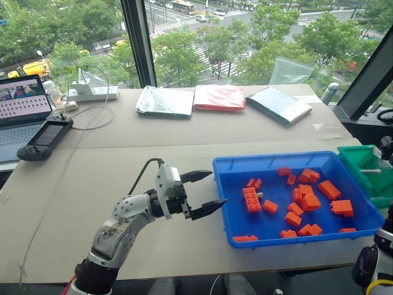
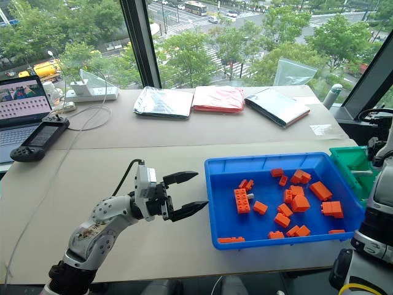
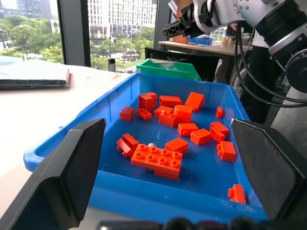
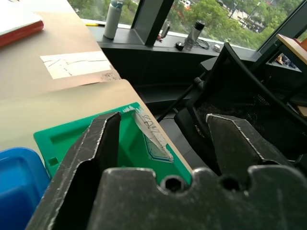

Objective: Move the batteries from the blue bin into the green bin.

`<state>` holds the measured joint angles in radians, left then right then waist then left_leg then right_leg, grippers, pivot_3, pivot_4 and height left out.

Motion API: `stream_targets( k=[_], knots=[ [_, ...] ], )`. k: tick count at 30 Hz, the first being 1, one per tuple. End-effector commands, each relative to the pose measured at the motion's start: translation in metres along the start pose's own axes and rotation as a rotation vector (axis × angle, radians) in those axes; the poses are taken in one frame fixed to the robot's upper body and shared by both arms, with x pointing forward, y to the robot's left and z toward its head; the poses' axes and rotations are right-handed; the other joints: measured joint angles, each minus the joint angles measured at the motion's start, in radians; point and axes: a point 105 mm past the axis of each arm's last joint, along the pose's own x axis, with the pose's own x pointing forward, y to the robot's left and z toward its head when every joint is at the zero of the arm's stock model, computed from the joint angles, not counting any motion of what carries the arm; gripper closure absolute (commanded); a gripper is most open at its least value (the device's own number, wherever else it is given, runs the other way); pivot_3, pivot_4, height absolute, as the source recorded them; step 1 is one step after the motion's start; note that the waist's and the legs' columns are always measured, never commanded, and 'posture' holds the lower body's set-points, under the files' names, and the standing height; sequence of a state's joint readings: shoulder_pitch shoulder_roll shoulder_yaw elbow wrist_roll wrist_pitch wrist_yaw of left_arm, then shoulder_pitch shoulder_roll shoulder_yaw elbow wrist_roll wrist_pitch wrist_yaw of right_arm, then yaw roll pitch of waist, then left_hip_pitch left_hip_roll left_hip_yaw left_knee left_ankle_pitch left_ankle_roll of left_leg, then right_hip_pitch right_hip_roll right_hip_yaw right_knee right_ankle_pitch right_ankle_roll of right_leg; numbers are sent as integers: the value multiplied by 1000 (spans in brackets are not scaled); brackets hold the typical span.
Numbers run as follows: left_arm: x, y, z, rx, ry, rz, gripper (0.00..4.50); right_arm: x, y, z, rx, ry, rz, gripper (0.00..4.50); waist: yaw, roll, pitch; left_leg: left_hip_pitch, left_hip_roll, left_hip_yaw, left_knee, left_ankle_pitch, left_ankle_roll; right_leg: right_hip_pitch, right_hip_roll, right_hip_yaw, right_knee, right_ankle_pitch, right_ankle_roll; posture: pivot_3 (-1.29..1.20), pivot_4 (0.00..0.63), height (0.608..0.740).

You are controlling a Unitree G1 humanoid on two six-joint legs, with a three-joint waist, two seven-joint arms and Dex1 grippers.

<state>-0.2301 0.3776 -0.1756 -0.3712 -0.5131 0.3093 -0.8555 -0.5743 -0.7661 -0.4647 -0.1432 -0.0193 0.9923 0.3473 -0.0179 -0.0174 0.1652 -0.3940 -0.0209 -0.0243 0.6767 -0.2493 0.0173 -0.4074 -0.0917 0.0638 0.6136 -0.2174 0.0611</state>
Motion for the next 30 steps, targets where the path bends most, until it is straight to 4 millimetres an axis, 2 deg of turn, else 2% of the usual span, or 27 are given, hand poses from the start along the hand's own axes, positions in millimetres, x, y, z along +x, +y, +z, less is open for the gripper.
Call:
stream_targets(
  k=[1,4,7,9,12,14,17,19,22,26,30],
  knots=[
    [4,-1,7,9,-32,-18,0,-30,56,25,-123,-101,381,26,1,0,0,0,0,0,0,0,0,0,0,0,0,0,0,0,150,740],
    [4,0,8,11,-43,-17,0,-55,88,19,-114,-50,624,26,3,0,0,0,1,0,1,0,0,0,0,0,0,0,0,0,150,740],
    [6,-1,11,6,-74,-25,0,-99,134,5,-143,15,959,26,9,0,0,0,1,-2,1,0,0,1,-1,-1,-1,0,0,0,150,740],
    [6,-3,11,7,-79,-39,0,-113,146,-9,-180,63,1043,26,10,0,0,-1,1,-2,1,0,0,1,0,-2,-1,0,0,0,150,740],
    [7,-3,11,9,-78,-48,0,-109,154,-22,-154,117,1026,26,9,0,0,-1,1,-2,2,0,1,1,-1,-2,-1,0,0,0,150,740],
    [7,-3,11,11,-77,-51,0,-117,169,-29,-171,132,1084,26,8,-1,0,-1,0,-1,2,0,1,1,-1,-1,-1,0,0,0,150,740],
    [7,-3,10,12,-75,-53,0,-107,168,-40,-181,174,1017,26,8,-1,0,-1,0,-2,2,0,1,1,0,-2,-1,0,0,0,150,740],
    [7,-3,9,16,-66,-52,0,-104,173,-44,-170,190,995,26,8,-1,0,-1,0,-2,2,0,1,1,0,-2,-1,0,0,0,150,740],
    [7,-3,9,15,-65,-53,0,-116,187,-51,-171,190,1053,26,8,-1,0,-1,0,-2,2,0,1,1,0,-2,-1,0,0,0,150,740],
    [7,-1,10,17,-64,-55,0,-106,188,-54,-145,193,949,26,7,-1,0,-1,0,-2,2,0,1,1,0,-2,-1,0,0,0,150,740],
    [6,2,10,23,-56,-56,0,-117,200,-57,-128,188,887,26,8,-1,0,-1,0,-3,2,0,1,1,-1,-2,-1,0,0,0,150,740]
  ],
)
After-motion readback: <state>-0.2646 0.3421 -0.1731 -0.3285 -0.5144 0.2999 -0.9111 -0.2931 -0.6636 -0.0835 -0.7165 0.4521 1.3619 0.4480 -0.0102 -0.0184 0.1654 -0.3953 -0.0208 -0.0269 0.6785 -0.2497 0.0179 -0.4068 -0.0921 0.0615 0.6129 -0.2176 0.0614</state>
